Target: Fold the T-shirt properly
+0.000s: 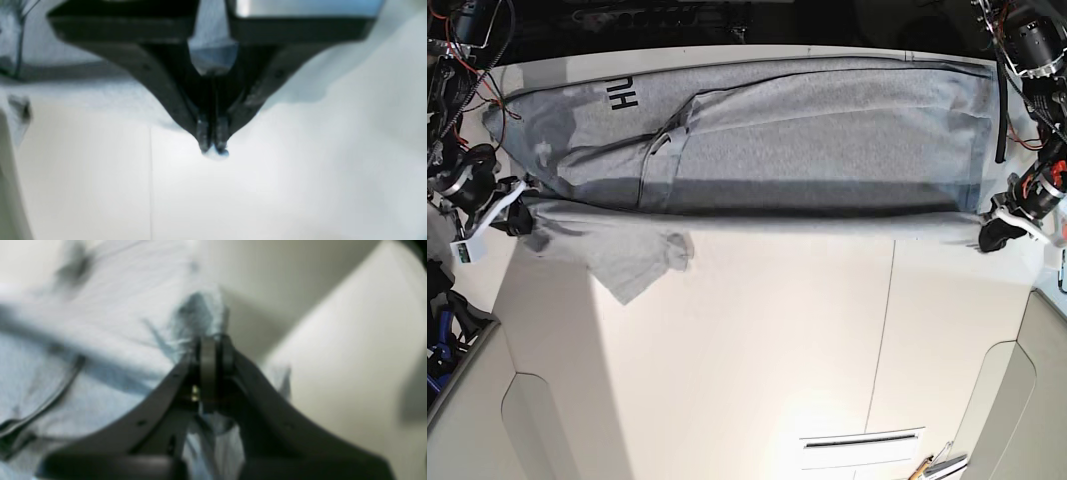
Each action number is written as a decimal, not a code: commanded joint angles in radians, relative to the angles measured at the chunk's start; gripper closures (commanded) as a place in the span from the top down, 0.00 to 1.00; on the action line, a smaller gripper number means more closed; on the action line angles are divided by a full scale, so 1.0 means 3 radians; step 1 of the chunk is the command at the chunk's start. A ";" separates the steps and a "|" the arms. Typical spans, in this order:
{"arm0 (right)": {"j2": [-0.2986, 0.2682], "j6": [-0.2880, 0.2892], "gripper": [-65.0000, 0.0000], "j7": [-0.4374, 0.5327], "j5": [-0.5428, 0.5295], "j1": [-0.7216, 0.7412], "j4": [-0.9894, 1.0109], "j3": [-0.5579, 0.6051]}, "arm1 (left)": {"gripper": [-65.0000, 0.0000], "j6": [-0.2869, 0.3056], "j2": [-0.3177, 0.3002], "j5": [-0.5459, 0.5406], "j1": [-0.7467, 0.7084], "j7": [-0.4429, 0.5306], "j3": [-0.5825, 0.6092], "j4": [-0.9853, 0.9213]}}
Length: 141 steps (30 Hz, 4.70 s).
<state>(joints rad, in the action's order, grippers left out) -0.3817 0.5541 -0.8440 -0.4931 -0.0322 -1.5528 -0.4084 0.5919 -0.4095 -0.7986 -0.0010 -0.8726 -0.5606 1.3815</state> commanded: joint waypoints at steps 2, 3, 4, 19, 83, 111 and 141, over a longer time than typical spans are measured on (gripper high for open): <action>-0.0057 0.0000 0.00 -0.0005 -0.0167 -0.0051 -0.0104 -0.0181 | 0.00 0.0014 -0.0067 -0.0046 -0.0065 0.0055 -0.0064 0.0182; -0.0057 -0.0001 0.00 -0.0069 -0.0233 -0.0089 -0.0107 -0.0251 | 0.00 0.0014 -0.0067 -0.0046 -0.0112 0.0036 -0.0072 0.0216; -0.0056 0.0000 0.00 -0.0113 -0.0305 -0.0114 -0.0108 -0.0315 | 0.00 0.0013 -0.0067 -0.0047 -0.0151 0.0023 -0.0071 0.0230; -0.0069 -0.0001 0.33 -0.0233 -0.0491 -0.0262 -0.0160 -0.0487 | 0.38 0.0174 -0.0078 -0.0276 -0.0348 -0.0167 -0.0071 0.0242; 0.0497 -0.0001 0.00 -0.0443 -0.0125 -0.0937 -0.1338 0.1205 | 0.38 0.0173 -0.0084 -0.0395 -0.0331 -0.0158 -0.0071 0.0328; 0.0497 -0.0004 0.56 -0.0169 -0.0062 -0.0865 -0.1728 0.0245 | 0.50 0.0354 0.0062 -0.1057 -0.1114 -0.0482 -0.0782 0.0323; 0.0497 -0.0003 0.56 -0.0065 -0.0039 -0.0863 -0.1302 0.0122 | 0.50 0.0354 0.0348 -0.0404 -0.1012 0.0212 -0.0188 -0.0140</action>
<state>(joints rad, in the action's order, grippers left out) -0.2237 0.5529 -0.8902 -0.4896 -0.2966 -1.9278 -0.3656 0.7143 -0.2985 -0.9672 -0.2996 -0.7704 -0.6201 1.3361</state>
